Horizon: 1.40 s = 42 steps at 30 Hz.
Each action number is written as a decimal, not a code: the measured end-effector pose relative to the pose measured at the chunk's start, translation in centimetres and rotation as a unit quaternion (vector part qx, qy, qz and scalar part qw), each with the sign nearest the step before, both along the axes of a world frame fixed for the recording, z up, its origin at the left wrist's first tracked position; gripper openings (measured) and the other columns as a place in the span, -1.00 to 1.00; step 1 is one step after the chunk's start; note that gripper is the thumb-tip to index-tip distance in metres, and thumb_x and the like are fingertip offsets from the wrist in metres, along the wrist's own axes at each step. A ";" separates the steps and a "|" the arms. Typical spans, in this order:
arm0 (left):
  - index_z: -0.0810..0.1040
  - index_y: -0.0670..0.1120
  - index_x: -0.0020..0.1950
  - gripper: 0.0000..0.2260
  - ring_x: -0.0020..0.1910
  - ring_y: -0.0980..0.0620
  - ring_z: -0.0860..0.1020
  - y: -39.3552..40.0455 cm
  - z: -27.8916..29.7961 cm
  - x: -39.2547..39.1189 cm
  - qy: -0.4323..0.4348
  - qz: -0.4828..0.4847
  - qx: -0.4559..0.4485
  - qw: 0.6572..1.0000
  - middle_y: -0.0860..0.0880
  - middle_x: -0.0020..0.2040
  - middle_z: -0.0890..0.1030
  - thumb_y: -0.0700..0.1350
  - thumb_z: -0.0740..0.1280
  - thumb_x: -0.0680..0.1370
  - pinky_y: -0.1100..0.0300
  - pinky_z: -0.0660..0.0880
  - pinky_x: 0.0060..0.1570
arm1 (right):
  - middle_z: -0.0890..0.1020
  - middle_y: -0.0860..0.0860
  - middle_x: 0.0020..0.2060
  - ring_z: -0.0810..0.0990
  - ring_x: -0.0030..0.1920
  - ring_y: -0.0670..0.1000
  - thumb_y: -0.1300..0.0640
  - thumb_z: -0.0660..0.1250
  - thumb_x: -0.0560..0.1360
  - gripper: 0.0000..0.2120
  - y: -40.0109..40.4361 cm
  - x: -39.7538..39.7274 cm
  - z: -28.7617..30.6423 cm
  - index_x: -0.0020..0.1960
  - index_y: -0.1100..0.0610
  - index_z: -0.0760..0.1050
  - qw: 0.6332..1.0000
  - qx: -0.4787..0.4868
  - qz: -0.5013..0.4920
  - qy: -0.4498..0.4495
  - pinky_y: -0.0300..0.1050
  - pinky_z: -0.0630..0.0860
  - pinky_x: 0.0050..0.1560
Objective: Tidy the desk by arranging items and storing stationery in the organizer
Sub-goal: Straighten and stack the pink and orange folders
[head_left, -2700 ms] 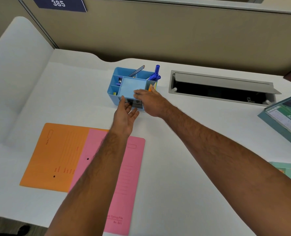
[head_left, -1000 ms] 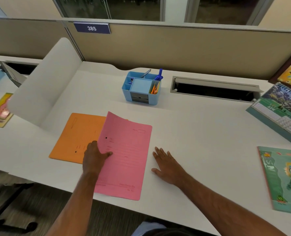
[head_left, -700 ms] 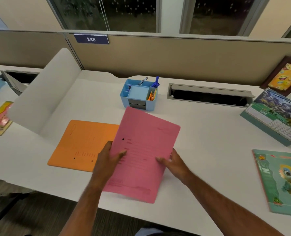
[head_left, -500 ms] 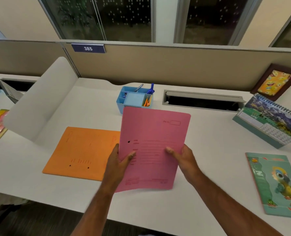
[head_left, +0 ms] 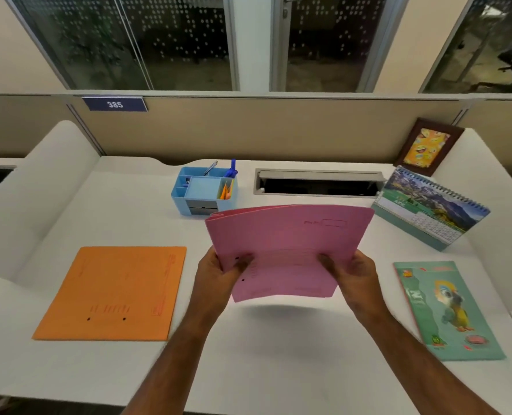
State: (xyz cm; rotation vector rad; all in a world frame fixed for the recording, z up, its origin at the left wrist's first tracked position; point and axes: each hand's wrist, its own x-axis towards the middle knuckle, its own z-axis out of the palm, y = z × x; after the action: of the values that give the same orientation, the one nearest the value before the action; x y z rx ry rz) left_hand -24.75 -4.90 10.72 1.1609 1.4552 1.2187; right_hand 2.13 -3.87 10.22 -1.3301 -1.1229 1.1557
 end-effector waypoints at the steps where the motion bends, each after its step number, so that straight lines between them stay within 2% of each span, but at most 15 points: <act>1: 0.60 0.04 0.23 -0.74 0.00 0.03 0.70 0.0 -0.2 0.3 0.000 -0.006 0.001 1.000 0.09 0.01 0.73 -0.13 0.48 0.57 0.18 0.67 -0.04 | 0.75 -0.10 -0.05 0.72 -0.06 -0.06 0.11 0.50 0.49 -0.74 -0.3 0.5 -0.3 0.17 0.04 0.62 1.000 -0.001 -0.005 -0.010 -0.23 0.65 -0.08; 4: 0.59 0.08 0.23 -0.73 0.04 0.09 0.69 -0.5 -1.8 1.2 0.011 -0.036 -0.025 0.999 0.11 0.04 0.73 -0.12 0.49 0.56 0.22 0.65 0.01 | 0.75 -0.09 -0.08 0.72 -0.07 -0.07 0.07 0.53 0.47 -0.76 -1.2 1.9 -2.8 0.12 0.04 0.63 0.999 -0.019 -0.012 -0.037 -0.25 0.63 -0.08; 8: 0.57 0.10 0.26 -0.78 0.13 0.17 0.65 -1.8 -5.3 2.0 0.093 -0.088 -0.073 0.989 0.16 0.11 0.70 -0.08 0.41 0.63 0.16 0.62 0.16 | 0.74 -0.09 0.00 0.70 -0.01 -0.12 -0.03 0.49 0.48 -0.67 -2.3 3.2 -6.0 0.20 0.04 0.60 0.994 -0.050 0.030 -0.088 -0.24 0.64 0.02; 10: 0.58 0.10 0.25 -0.81 0.12 0.21 0.65 -2.0 -5.9 2.1 0.106 -0.088 -0.078 0.987 0.19 0.10 0.69 -0.09 0.37 0.65 0.17 0.62 0.17 | 0.73 -0.09 0.02 0.70 -0.01 -0.14 -0.02 0.47 0.51 -0.67 -1.9 3.6 -6.2 0.24 0.06 0.58 0.994 -0.052 0.038 -0.093 -0.26 0.64 0.02; 14: 0.58 0.07 0.28 -0.81 0.13 0.17 0.65 -2.1 -5.3 2.2 0.110 -0.091 -0.056 0.988 0.18 0.11 0.68 -0.07 0.33 0.67 0.28 0.61 0.11 | 0.71 -0.09 0.00 0.67 -0.06 -0.19 0.02 0.44 0.55 -0.72 -1.2 3.8 -5.2 0.23 0.04 0.55 0.995 -0.042 0.024 -0.087 -0.39 0.57 -0.12; 17: 0.55 0.08 0.33 -0.78 0.14 0.16 0.64 -1.6 -5.5 2.3 0.130 -0.125 -0.072 0.981 0.17 0.15 0.67 -0.05 0.31 0.68 0.24 0.60 0.13 | 0.71 -0.10 -0.01 0.68 -0.05 -0.20 0.10 0.43 0.57 -0.79 -1.6 3.9 -6.0 0.20 0.02 0.56 0.996 -0.045 0.017 -0.070 -0.42 0.55 -0.13; 21: 0.49 0.05 0.42 -0.69 0.19 0.14 0.63 -1.3 -6.0 2.5 0.108 -0.126 -0.091 0.982 0.16 0.22 0.65 -0.03 0.33 0.67 0.18 0.63 0.14 | 0.72 -0.18 -0.02 0.68 0.02 -0.16 0.08 0.41 0.58 -0.84 -2.0 3.9 -7.2 0.15 -0.08 0.59 0.995 -0.063 0.027 -0.071 -0.31 0.59 -0.02; 25: 0.47 0.08 0.41 -0.68 0.16 0.12 0.66 -1.4 -6.3 2.5 0.063 -0.095 -0.086 0.990 0.13 0.22 0.66 -0.04 0.37 0.65 0.17 0.65 0.05 | 0.72 -0.09 0.07 0.70 0.06 -0.13 0.07 0.43 0.57 -0.71 -1.5 4.3 -7.4 0.28 0.05 0.58 0.995 -0.054 0.033 -0.072 -0.24 0.61 0.06; 29: 0.49 0.04 0.32 -0.72 0.10 0.06 0.68 -2.2 -7.6 0.9 0.004 -0.007 -0.132 0.991 0.04 0.17 0.66 -0.07 0.42 0.63 0.11 0.67 0.04 | 0.73 -0.04 0.07 0.74 0.00 -0.02 0.08 0.41 0.58 -0.71 -1.9 4.6 -7.8 0.29 0.05 0.55 0.993 -0.093 0.064 -0.040 -0.13 0.67 -0.08; 33: 0.51 -0.03 0.27 -0.74 0.03 0.04 0.63 -4.3 -10.3 -2.6 0.000 0.124 -0.198 0.972 -0.02 0.10 0.61 -0.11 0.44 0.60 0.07 0.62 0.03 | 0.73 0.00 0.09 0.74 0.00 0.06 0.10 0.41 0.58 -0.70 -2.5 5.0 -9.1 0.30 0.06 0.54 0.989 -0.118 0.079 -0.028 0.01 0.70 -0.05; 35: 0.47 -0.09 0.19 -0.75 -0.13 0.02 0.55 -5.2 -11.4 -5.1 -0.005 0.222 -0.233 0.947 -0.05 0.00 0.57 -0.15 0.46 0.58 0.07 0.55 -0.10 | 0.73 0.00 0.09 0.74 -0.01 0.07 0.10 0.42 0.57 -0.69 -2.7 5.1 -9.5 0.30 0.07 0.54 0.989 -0.128 0.066 -0.022 0.03 0.70 -0.05; 37: 0.42 -0.16 0.16 -0.71 -0.15 -0.07 0.50 -6.1 -12.7 -8.0 -0.017 0.307 -0.267 0.913 -0.10 -0.06 0.51 -0.17 0.48 0.56 0.06 0.48 -0.15 | 0.73 0.00 0.08 0.75 -0.02 0.08 0.10 0.42 0.57 -0.70 -2.7 5.2 -9.8 0.30 0.05 0.54 0.989 -0.132 0.060 -0.022 0.04 0.70 -0.07; 40: 0.44 -0.27 0.26 -0.53 0.07 -0.29 0.60 -7.2 -14.2 -12.1 -0.029 0.402 -0.309 0.861 -0.20 0.07 0.56 -0.14 0.54 0.48 -0.05 0.53 -0.02 | 0.73 0.00 0.07 0.75 -0.03 0.09 0.09 0.41 0.57 -0.71 -2.6 5.2 -10.1 0.29 0.03 0.54 0.989 -0.132 0.059 -0.036 0.12 0.70 -0.04; 42: 0.42 -0.28 0.34 -0.39 0.19 -0.34 0.57 -7.3 -14.2 -14.1 -0.032 0.466 -0.345 0.815 -0.27 0.25 0.52 -0.08 0.59 0.42 -0.17 0.56 0.12 | 0.73 0.01 0.07 0.75 -0.05 0.07 0.09 0.41 0.57 -0.70 -2.5 5.0 -10.2 0.30 0.05 0.54 0.989 -0.129 0.057 -0.044 0.08 0.70 -0.07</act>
State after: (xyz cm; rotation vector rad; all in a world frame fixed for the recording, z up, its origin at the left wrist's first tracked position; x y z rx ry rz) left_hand -38.86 -12.20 -3.52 -0.1584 2.2451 1.1058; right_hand 7.15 -6.37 0.06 -1.5442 -1.1538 1.3729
